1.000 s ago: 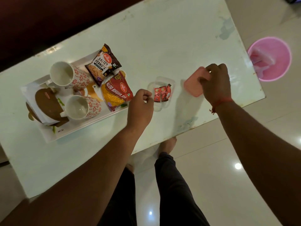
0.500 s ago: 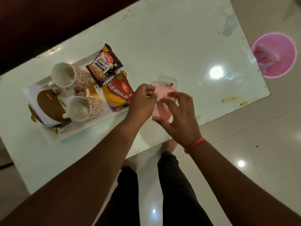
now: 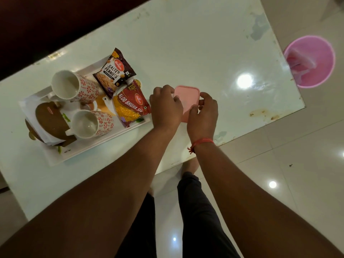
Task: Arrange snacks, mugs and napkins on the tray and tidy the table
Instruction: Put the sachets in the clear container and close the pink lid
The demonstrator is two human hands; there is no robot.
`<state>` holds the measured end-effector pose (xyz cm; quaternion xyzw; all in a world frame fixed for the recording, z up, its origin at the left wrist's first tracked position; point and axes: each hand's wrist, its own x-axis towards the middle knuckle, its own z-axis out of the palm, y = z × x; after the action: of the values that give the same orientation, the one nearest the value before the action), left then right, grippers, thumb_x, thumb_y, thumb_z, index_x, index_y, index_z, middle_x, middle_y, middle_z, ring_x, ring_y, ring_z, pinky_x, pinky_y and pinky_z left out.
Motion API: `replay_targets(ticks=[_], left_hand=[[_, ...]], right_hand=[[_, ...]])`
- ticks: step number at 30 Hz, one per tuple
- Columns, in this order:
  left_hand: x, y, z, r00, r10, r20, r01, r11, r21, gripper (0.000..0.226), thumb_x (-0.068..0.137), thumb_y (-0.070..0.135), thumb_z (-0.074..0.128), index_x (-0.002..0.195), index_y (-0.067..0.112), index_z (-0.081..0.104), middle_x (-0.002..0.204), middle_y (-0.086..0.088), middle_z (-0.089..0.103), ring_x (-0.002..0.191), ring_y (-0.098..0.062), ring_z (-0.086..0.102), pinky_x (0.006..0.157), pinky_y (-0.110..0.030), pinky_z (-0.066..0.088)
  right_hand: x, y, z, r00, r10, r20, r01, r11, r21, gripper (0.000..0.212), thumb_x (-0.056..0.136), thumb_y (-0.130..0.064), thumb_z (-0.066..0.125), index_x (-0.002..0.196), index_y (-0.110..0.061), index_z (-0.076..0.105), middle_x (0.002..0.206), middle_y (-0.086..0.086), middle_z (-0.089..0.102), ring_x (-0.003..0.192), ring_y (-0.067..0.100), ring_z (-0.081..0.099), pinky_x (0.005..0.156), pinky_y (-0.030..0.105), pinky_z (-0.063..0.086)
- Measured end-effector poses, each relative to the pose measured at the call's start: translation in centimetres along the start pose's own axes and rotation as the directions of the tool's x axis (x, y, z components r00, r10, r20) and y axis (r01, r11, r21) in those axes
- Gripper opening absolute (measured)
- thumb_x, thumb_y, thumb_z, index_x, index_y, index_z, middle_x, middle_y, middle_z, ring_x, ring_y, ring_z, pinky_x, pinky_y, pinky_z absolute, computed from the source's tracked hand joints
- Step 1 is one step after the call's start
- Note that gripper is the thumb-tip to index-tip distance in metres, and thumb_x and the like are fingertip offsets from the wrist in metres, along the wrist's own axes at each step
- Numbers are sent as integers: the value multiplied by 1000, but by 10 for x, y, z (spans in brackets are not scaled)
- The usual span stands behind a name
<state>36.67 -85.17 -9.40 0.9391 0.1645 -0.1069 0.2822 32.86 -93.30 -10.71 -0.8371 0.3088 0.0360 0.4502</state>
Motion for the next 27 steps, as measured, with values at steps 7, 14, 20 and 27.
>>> replay_targets(ticks=[7, 14, 20, 27], left_hand=[[11, -4, 4, 997, -7, 79, 10, 999, -36, 18, 95, 11, 57, 114, 12, 58, 118, -9, 62, 105, -22, 62, 78, -25, 48], [19, -9, 3, 991, 25, 130, -26, 1000, 8, 16, 93, 11, 62, 108, 13, 57, 112, -8, 67, 102, -24, 65, 76, -31, 54], [26, -5, -3, 979, 19, 205, -38, 996, 85, 16, 93, 13, 60, 107, 12, 54, 112, -9, 65, 102, -29, 63, 77, -40, 55], [58, 9, -4, 981, -144, 126, 148, 989, -24, 24, 93, 16, 61, 114, 6, 54, 117, -15, 64, 108, -33, 62, 75, -35, 46]], right_hand=[[8, 5, 5, 999, 37, -3, -37, 999, -15, 39, 92, -1, 49, 127, -17, 51, 119, 2, 51, 101, 15, 56, 89, 34, 54], [11, 7, -1, 998, 19, 61, -17, 999, -35, 37, 90, 4, 47, 123, -13, 50, 118, 7, 51, 94, 11, 51, 77, 24, 46], [21, 3, -4, 994, 53, 94, -52, 999, -16, 42, 83, 10, 44, 116, -15, 51, 111, 8, 56, 86, 19, 60, 74, 28, 51], [84, -30, 8, 982, -121, 148, 139, 983, -118, 41, 79, 4, 46, 111, -15, 63, 104, 10, 63, 87, 24, 63, 77, 32, 53]])
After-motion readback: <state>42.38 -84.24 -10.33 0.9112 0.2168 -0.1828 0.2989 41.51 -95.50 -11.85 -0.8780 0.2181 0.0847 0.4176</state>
